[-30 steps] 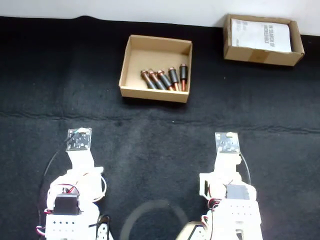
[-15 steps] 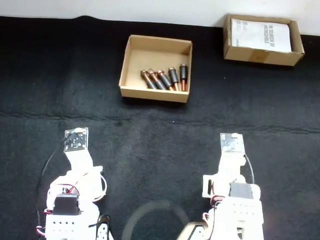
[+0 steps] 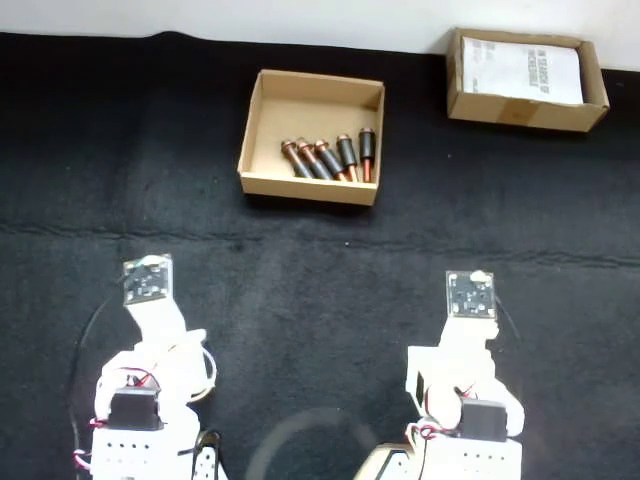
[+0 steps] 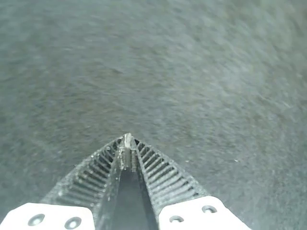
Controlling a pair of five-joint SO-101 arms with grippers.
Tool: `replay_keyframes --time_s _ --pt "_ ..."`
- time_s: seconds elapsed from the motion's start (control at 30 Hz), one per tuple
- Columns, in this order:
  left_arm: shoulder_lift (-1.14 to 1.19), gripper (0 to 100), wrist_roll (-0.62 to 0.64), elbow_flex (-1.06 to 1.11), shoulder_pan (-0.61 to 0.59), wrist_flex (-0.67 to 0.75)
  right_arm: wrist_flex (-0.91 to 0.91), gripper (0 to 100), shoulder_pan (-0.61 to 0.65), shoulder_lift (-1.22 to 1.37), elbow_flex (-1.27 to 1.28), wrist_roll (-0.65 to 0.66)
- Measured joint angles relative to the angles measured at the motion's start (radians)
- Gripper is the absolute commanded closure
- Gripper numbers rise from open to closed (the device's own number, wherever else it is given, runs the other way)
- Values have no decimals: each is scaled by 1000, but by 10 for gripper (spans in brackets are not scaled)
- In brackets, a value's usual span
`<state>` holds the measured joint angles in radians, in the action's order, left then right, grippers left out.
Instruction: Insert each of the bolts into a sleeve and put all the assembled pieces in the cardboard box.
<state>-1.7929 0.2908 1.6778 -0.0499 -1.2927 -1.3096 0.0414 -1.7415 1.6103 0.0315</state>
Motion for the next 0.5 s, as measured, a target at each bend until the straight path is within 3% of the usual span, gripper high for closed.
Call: replay_keyframes --time_s 0.5 --pt "0 991 0 0 106 11 54 991 2 -54 64 2"
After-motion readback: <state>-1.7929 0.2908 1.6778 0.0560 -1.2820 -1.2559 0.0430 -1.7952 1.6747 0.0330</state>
